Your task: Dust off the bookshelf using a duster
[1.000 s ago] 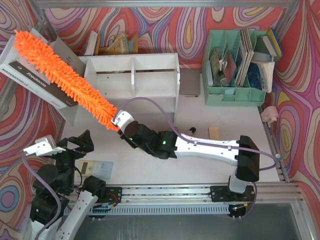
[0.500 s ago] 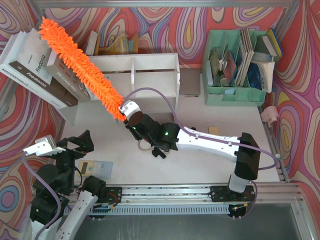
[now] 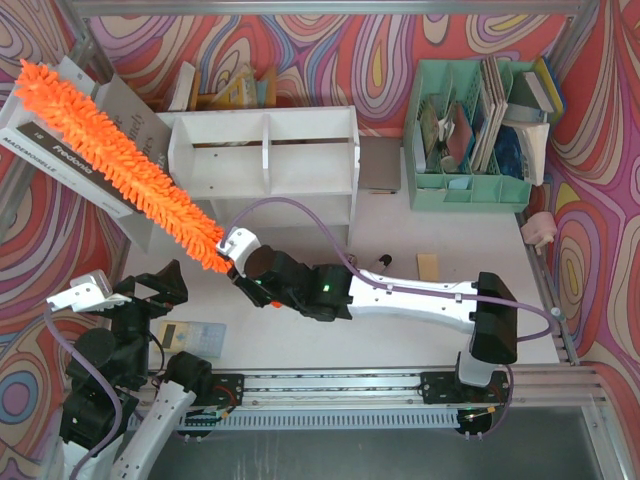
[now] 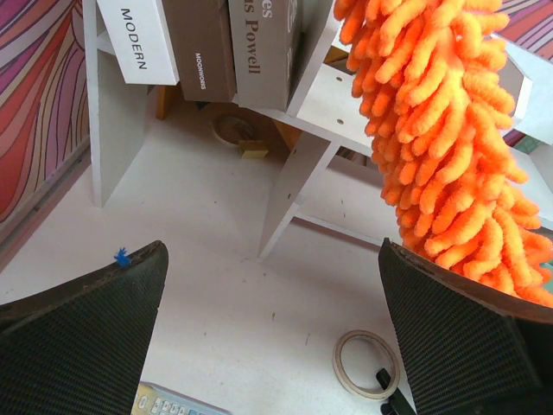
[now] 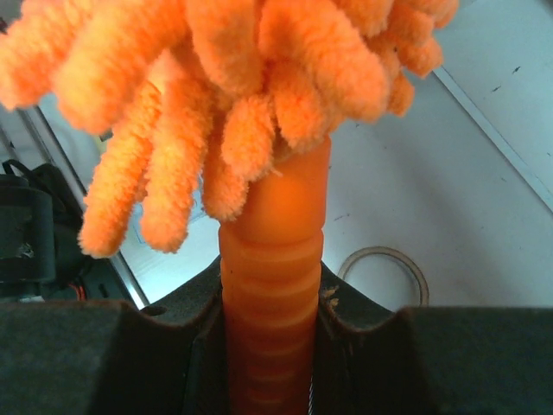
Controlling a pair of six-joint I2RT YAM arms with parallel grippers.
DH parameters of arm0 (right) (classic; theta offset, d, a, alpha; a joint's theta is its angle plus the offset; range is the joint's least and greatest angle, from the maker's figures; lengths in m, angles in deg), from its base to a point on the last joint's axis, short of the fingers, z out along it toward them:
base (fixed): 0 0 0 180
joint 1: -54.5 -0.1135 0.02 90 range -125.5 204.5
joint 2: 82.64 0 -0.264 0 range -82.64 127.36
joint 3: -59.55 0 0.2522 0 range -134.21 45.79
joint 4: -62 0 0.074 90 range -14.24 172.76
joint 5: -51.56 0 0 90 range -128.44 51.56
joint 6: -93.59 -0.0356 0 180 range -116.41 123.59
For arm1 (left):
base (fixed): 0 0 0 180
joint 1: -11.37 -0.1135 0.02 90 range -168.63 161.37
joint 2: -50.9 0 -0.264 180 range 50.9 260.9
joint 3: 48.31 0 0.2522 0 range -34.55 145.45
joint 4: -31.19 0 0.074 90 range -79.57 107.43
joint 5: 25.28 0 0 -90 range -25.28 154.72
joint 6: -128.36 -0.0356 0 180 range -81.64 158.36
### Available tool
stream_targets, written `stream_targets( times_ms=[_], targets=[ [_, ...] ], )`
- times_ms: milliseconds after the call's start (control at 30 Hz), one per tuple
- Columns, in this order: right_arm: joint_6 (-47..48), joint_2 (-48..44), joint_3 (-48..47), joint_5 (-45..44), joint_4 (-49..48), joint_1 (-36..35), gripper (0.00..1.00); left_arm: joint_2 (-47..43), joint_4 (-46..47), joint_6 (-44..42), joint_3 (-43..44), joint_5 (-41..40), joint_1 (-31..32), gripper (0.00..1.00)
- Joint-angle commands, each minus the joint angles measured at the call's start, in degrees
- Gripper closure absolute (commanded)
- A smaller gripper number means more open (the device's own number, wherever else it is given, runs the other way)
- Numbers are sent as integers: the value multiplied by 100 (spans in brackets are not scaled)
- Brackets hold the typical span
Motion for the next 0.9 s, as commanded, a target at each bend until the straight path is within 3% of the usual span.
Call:
stream_targets(
  times_ms=[0,267,867],
  targets=[
    [-65,-31,-44,2,-599,13,100,21,67,30,-42,-28,-6,2],
    [-249,-56,-185,-503,-847,28,100,37,62,29,-42,-11,-6,2],
    [-1247,164,-357,-663,-496,241,100,62,88,20,-51,44,-7,2]
  ],
)
